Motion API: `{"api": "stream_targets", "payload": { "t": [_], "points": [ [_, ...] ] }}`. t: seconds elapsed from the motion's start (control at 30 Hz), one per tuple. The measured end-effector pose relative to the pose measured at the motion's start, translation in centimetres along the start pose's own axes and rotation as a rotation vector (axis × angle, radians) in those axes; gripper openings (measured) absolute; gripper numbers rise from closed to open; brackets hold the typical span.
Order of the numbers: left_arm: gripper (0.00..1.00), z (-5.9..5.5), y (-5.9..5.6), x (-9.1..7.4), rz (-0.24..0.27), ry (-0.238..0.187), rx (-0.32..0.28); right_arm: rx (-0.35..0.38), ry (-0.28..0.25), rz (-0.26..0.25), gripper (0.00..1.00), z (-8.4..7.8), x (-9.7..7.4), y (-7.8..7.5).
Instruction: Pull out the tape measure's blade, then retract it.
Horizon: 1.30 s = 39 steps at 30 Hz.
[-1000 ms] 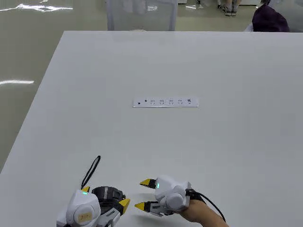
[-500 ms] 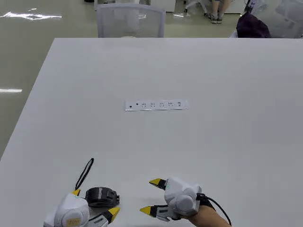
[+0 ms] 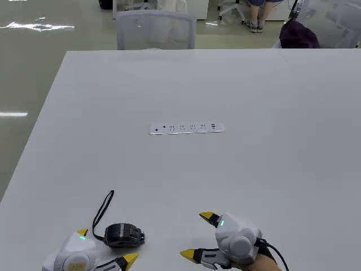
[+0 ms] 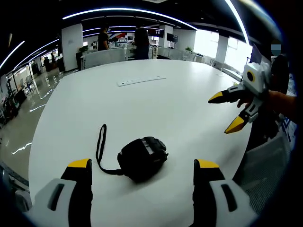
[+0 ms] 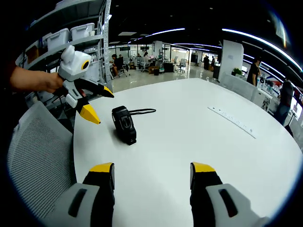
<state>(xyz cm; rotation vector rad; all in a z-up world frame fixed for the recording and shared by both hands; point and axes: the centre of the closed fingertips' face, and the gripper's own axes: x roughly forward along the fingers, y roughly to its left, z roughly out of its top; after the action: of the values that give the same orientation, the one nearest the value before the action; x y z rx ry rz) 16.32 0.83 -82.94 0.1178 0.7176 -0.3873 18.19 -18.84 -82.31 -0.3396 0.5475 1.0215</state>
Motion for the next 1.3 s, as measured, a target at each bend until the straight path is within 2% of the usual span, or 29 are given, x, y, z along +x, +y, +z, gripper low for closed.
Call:
{"api": "stream_targets", "payload": {
  "t": [0.4, 0.53, 0.67, 1.03, 1.3],
  "points": [
    [0.97, 0.6, 0.1, -1.4, -0.038, -0.045, -0.026, 0.102, -0.009, -0.091, 0.77, -0.5, -3.0, -0.8],
    [0.99, 0.7, 0.2, -2.2, -0.044, -0.062, -0.006, 0.115, -0.01, -0.11, 0.8, -1.0, -4.0, -0.8],
    [0.99, 0.7, 0.1, -3.0, -0.057, -0.066, 0.009, 0.139, -0.029, -0.122, 0.87, -1.0, -4.8, -0.7],
    [0.99, -0.7, -0.3, -3.7, -0.077, -0.04, 0.011, 0.15, -0.049, -0.171, 0.94, -1.3, -6.9, -0.8],
    [0.99, -0.3, -0.7, -3.7, -0.085, -0.048, 0.033, 0.138, -0.046, -0.181, 0.96, -1.5, -7.4, -0.8]
  ]
}}
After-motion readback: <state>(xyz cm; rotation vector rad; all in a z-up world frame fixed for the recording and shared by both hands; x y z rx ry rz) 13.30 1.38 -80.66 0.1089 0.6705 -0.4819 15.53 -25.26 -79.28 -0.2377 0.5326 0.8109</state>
